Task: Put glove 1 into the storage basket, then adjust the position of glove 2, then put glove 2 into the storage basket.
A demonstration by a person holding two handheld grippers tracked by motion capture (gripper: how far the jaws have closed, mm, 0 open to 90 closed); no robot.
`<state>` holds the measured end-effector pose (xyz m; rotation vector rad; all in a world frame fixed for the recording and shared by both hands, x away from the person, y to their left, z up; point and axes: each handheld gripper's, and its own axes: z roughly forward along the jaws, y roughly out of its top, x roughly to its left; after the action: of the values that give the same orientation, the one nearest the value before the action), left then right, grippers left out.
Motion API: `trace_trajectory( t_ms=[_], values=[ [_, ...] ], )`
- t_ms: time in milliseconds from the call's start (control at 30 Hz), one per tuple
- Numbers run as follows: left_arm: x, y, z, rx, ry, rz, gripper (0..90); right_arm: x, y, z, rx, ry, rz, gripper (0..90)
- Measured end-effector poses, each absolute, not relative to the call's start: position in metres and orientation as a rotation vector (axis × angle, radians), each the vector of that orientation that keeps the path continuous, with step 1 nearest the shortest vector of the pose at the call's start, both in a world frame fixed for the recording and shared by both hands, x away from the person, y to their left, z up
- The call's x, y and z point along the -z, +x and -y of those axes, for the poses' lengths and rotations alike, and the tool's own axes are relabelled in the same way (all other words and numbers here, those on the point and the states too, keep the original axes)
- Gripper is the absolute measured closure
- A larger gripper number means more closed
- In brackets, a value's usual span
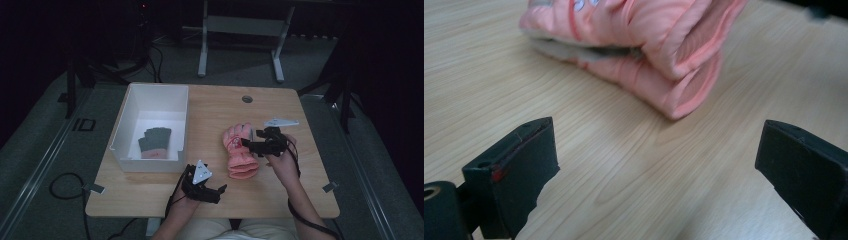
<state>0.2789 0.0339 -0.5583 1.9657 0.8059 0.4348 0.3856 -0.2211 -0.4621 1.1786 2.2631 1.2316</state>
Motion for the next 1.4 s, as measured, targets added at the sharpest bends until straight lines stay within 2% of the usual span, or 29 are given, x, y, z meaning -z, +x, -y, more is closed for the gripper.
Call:
trace_trajectory(
  t_ms=[300,567,600,633,667,733,767,800,833,933,1067,1400],
  values=[
    [0.543,0.284,-0.033,-0.387,1.943,-0.813,2.9,0.464,0.378,0.245,-1.212,1.087,-2.266,13.8],
    [0.526,0.298,-0.028,-0.39,1.954,-0.796,3.0,0.463,0.376,0.253,-1.249,1.144,-2.291,11.3],
    [0.524,0.299,-0.028,-0.386,1.954,-0.797,3.0,0.464,0.377,0.252,-1.235,1.147,-2.289,15.7],
    [0.522,0.302,-0.027,-0.38,1.952,-0.798,3.0,0.464,0.377,0.252,-1.235,1.147,-2.289,15.7],
    [0.517,0.307,-0.025,-0.377,1.951,-0.796,3.0,0.463,0.378,0.251,-1.206,1.161,-2.272,31.0],
    [0.511,0.313,-0.022,-0.378,1.952,-0.784,3.0,0.462,0.379,0.248,-1.18,1.156,-2.264,53.4],
    [0.511,0.313,-0.022,-0.378,1.952,-0.784,3.0,0.462,0.381,0.246,-1.175,1.165,-2.257,59.1],
    [0.509,0.316,-0.02,-0.382,1.956,-0.784,3.0,0.462,0.381,0.246,-1.175,1.165,-2.257,59.1],
    [0.506,0.319,-0.018,-0.385,1.959,-0.785,3.0,0.462,0.383,0.244,-1.172,1.167,-2.26,64.9],
    [0.499,0.33,-0.013,-0.379,1.975,-0.798,3.0,0.461,0.387,0.233,-1.147,1.154,-2.247,67.9],
    [0.493,0.342,-0.006,-0.383,1.995,-0.817,3.5,0.463,0.394,0.218,-1.149,1.142,-2.224,64.2],
    [0.484,0.36,0.001,-0.409,2.006,-0.836,3.6,0.469,0.394,0.204,-1.138,1.095,-2.22,64.4]
  ],
)
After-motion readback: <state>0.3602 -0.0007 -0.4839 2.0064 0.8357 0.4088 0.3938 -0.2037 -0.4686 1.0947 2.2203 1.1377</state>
